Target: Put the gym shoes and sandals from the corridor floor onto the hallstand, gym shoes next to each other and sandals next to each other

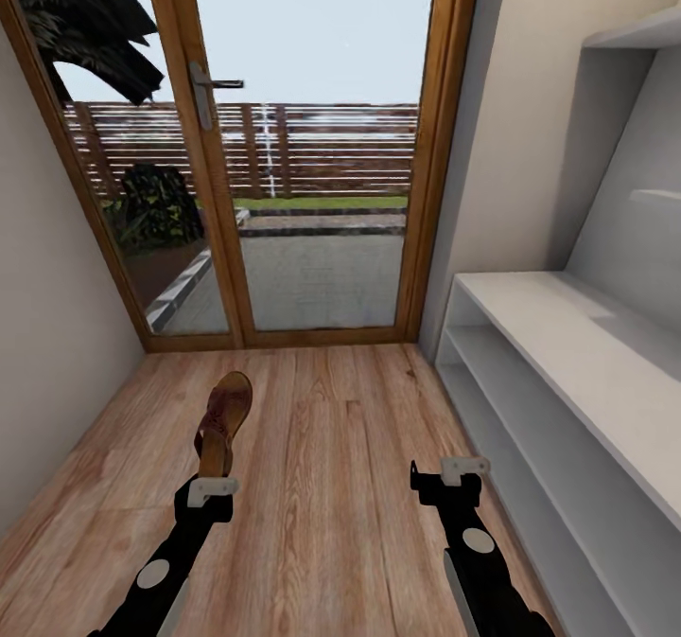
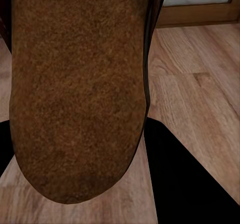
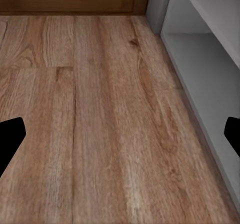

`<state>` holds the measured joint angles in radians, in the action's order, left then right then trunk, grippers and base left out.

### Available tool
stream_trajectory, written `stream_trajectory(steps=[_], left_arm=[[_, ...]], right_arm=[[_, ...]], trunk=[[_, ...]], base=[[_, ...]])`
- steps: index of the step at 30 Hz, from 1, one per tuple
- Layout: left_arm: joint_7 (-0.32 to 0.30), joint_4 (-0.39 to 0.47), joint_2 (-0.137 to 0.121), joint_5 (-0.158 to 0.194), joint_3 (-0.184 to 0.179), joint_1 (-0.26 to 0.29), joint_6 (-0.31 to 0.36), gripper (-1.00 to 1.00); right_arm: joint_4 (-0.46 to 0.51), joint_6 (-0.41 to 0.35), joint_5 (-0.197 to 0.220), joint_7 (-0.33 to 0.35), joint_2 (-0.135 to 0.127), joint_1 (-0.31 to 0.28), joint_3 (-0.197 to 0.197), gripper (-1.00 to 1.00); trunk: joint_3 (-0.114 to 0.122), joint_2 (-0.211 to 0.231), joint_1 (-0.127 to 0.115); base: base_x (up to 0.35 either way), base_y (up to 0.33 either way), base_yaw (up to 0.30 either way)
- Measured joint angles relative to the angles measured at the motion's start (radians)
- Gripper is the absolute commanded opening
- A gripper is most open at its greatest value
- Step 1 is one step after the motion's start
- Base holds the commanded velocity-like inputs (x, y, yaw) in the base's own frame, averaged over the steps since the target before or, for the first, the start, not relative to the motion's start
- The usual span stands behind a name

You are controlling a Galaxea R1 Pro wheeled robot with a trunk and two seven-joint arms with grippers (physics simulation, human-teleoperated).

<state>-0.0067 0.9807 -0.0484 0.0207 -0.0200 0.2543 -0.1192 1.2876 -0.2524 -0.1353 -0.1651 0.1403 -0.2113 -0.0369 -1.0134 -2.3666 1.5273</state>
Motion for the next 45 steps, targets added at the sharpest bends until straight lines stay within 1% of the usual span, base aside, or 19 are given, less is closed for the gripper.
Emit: stream_trajectory(steps=[10,19,34,45], left_arm=[[0.000,0.000,0.000,0.000,0.000,0.000,0.001,-1.00],[0.000,0.000,0.000,0.000,0.000,0.000,0.000,-1.00],[0.000,0.000,0.001,0.000,0.000,0.000,0.000,-1.00],[0.000,0.000,0.001,0.000,0.000,0.000,0.000,-1.00]], right_arm=[[0.001,-0.001,0.000,0.000,0.000,0.000,0.000,1.00],[0.001,-0.001,0.000,0.001,0.000,0.000,0.000,1.00],[0.000,-0.001,0.000,0.002,0.001,0.000,-0.005,1.00],[0.000,-0.002,0.000,0.002,0.001,0.000,-0.006,1.00]], trunk=[[0.000,0.000,0.000],[0.000,0.000,0.000],[0.000,0.000,-0.001],[0.000,0.000,-0.001]], base=[[0.124,-0.110,0.000],[0.065,-0.024,0.000],[0.318,-0.007,0.000],[0.289,-0.154,0.000]])
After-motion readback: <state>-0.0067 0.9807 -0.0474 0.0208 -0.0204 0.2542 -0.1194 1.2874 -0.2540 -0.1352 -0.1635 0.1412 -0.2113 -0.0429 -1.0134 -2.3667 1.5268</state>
